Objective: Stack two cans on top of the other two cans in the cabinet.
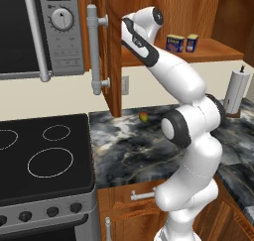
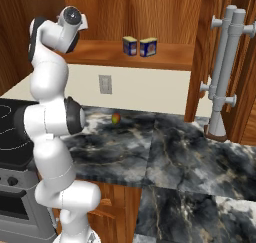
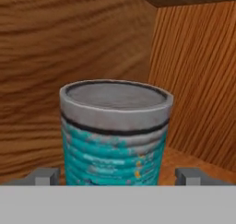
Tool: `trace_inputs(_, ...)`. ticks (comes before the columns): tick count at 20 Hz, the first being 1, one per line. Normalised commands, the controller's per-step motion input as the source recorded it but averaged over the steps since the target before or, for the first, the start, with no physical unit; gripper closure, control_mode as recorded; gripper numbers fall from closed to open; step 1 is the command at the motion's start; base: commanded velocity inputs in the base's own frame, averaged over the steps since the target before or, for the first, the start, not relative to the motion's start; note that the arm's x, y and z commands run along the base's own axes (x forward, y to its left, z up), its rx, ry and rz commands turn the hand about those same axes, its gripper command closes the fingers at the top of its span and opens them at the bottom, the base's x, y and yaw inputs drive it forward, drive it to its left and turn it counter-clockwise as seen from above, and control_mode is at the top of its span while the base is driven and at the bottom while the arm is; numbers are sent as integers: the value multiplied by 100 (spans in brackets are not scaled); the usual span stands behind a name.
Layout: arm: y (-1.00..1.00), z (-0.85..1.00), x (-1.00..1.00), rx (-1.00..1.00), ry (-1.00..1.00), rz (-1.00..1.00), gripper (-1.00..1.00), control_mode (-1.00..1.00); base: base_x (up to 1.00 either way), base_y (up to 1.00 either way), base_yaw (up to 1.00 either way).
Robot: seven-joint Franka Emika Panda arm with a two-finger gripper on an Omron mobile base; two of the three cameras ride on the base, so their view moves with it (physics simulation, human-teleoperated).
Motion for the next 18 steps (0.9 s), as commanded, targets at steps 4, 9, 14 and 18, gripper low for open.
trace_inputs(4, -20, 0, -24, 0, 0, -1, -100, -100, 0, 0, 0)
trace_inputs(9, -12, -1, -29, 0, 0, -7, -100, -100, 0, 0, 0)
trace_inputs(14, -10, -3, -34, 0, 0, -9, -100, -100, 0, 0, 0)
trace_inputs(18, -27, -5, -42, 0, 0, -13, -100, -100, 0, 0, 0)
